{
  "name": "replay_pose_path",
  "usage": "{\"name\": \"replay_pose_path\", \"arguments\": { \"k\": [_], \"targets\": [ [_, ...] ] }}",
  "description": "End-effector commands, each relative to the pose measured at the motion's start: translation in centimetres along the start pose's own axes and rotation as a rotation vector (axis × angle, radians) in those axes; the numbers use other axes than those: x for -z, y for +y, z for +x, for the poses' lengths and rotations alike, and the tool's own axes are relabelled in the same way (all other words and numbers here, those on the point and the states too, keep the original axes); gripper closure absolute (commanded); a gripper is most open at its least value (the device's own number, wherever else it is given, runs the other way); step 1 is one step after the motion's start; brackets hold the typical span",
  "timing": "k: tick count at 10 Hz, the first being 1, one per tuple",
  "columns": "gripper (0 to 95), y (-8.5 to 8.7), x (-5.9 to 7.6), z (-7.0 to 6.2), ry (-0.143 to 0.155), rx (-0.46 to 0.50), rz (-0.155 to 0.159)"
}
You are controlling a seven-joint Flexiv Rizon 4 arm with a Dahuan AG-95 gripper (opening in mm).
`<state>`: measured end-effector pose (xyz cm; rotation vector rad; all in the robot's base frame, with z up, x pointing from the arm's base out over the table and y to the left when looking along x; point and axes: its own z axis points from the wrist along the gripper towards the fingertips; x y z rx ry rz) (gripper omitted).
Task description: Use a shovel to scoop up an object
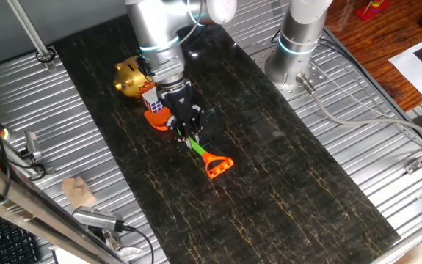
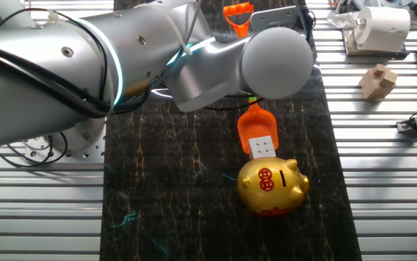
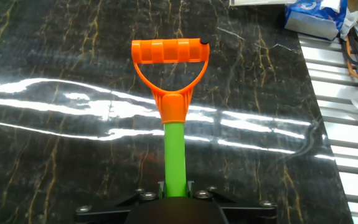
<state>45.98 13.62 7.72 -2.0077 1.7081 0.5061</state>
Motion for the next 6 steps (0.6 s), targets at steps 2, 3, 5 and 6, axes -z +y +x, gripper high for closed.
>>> {"name": "replay_pose_path", "arguments": {
  "k": [2,3,5,6],
  "targets": [
    [95.0,0.23,0.20,0.17,0.008,0.000,-0.005],
    [95.0,0.31,0.27,0.25,0.011,0.005,-0.006],
    [95.0,0.39,0.31,0.50,0.023,0.008,-0.010],
    [95.0,0.44,0.33,0.65,0.023,0.012,-0.012]
  ]
}}
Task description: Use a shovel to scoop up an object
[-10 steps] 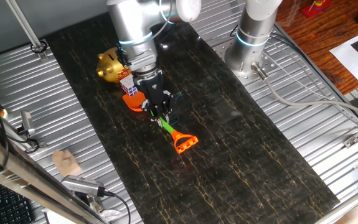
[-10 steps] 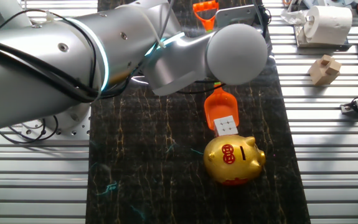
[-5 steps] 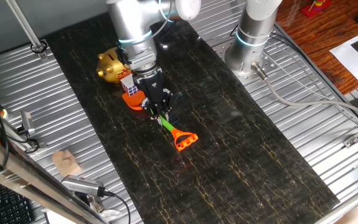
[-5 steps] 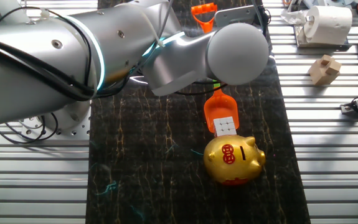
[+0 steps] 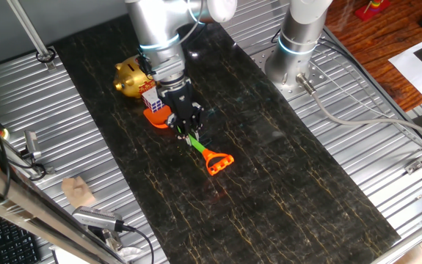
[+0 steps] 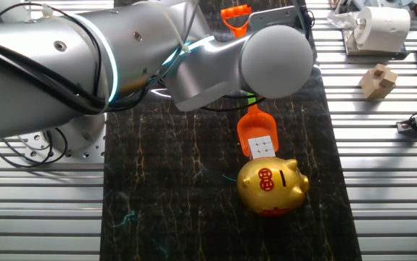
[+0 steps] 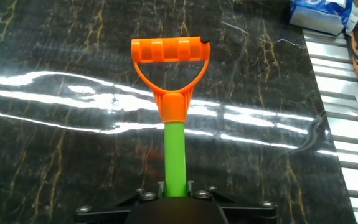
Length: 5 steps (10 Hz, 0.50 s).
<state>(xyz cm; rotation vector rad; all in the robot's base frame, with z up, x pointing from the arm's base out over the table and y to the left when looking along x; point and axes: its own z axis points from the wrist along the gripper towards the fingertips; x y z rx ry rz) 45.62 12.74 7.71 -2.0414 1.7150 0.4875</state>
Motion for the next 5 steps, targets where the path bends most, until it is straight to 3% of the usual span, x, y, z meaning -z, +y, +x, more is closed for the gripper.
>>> {"name": "replay_pose_path", "arguments": {
  "k": [1,5],
  "targets": [
    [95.0,0.09,-0.10,0.21,-0.002,0.003,-0.003],
    [95.0,0.36,0.14,0.48,0.010,0.011,-0.011]
  ]
}}
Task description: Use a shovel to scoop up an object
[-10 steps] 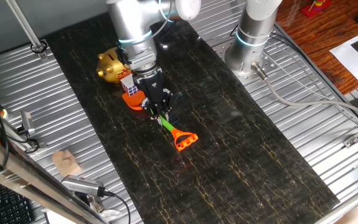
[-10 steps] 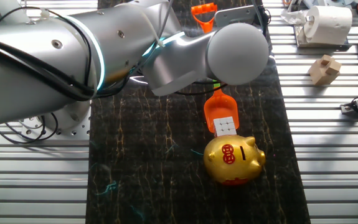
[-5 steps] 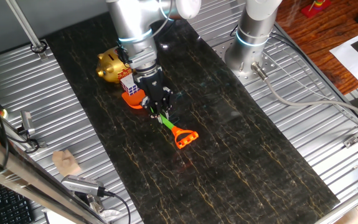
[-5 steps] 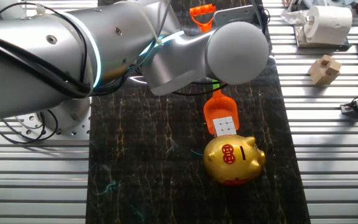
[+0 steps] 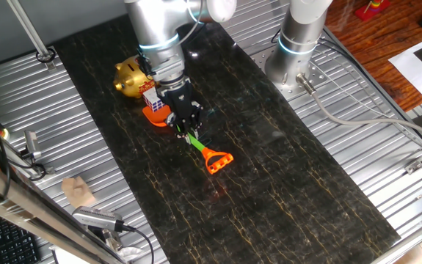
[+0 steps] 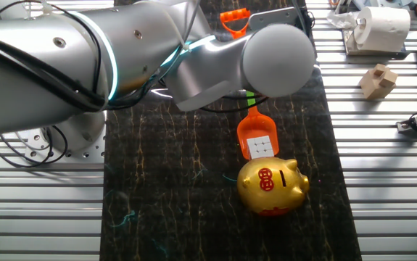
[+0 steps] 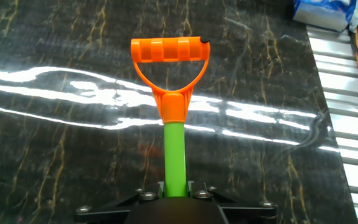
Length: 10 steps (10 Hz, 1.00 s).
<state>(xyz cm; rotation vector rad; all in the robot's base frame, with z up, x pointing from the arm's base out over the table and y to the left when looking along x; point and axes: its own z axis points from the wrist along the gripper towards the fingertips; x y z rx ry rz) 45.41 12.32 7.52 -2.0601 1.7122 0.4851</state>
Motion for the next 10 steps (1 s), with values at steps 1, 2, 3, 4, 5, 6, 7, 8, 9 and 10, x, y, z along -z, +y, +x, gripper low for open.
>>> {"name": "replay_pose_path", "arguments": {
  "k": [1,2,3,4,5,6,7,8,9,10],
  "targets": [
    [95.0,0.12,0.09,0.21,0.002,0.006,-0.003],
    [95.0,0.18,0.07,0.40,0.003,0.010,-0.005],
    [95.0,0.23,0.10,0.48,0.009,0.012,-0.008],
    [95.0,0.28,0.12,0.54,0.012,0.013,-0.010],
    [95.0,0.32,0.14,0.61,0.017,0.016,-0.011],
    [95.0,0.34,0.09,0.73,0.019,0.018,-0.014],
    [95.0,0.35,0.03,0.86,0.020,0.020,-0.015],
    [95.0,0.35,-0.02,0.98,0.021,0.022,-0.016],
    [95.0,0.37,-0.04,1.04,0.024,0.022,-0.017],
    [95.0,0.40,-0.06,1.13,0.025,0.024,-0.019]
  ]
}}
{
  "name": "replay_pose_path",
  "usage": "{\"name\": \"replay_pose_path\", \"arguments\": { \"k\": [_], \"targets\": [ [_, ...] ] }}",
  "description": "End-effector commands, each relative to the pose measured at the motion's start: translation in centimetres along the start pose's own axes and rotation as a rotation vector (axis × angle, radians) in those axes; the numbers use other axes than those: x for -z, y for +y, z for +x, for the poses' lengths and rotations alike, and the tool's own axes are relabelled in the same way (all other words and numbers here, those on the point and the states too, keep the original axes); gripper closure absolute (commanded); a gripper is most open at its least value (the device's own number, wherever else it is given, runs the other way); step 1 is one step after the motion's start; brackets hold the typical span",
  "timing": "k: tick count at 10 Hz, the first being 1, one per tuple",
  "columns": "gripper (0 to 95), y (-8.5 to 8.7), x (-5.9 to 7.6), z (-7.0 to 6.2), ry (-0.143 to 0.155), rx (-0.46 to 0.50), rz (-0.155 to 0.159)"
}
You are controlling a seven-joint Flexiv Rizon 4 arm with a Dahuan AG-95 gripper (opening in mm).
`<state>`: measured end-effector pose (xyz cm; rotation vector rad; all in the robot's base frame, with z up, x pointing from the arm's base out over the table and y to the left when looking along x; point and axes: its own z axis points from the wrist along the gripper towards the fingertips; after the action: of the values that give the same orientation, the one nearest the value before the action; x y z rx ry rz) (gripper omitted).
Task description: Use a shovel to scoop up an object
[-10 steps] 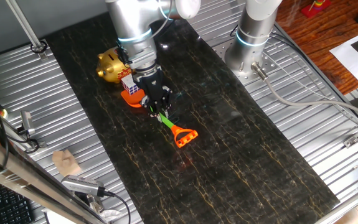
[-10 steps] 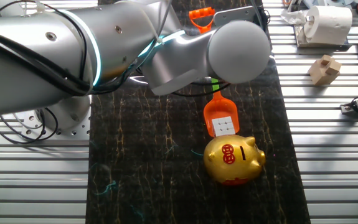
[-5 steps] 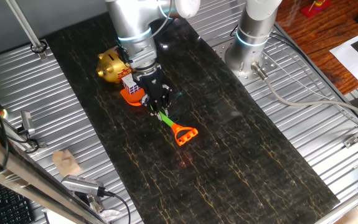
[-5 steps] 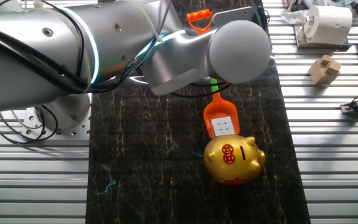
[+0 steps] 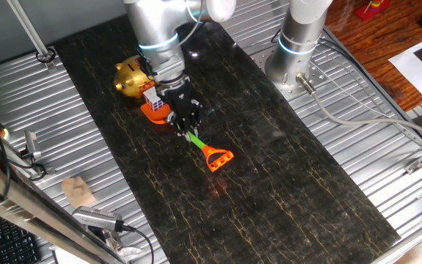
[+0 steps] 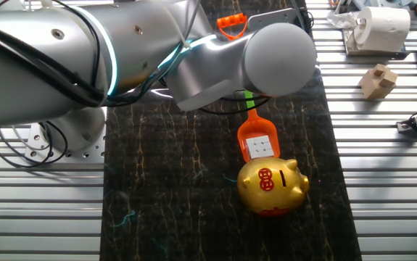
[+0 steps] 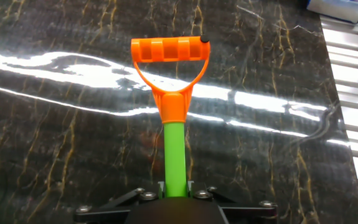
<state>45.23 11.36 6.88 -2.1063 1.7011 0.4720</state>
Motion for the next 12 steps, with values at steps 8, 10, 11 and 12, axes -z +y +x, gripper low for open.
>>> {"name": "replay_pose_path", "arguments": {
  "k": [8,10,11,12],
  "targets": [
    [95.0,-0.11,-0.09,0.03,0.031,-0.062,-0.015],
    [95.0,-0.20,-0.10,0.00,0.038,-0.082,-0.017],
    [95.0,-0.34,-0.14,-0.06,0.045,-0.090,-0.019],
    [95.0,-0.42,-0.16,-0.09,0.054,-0.098,-0.022]
  ]
}}
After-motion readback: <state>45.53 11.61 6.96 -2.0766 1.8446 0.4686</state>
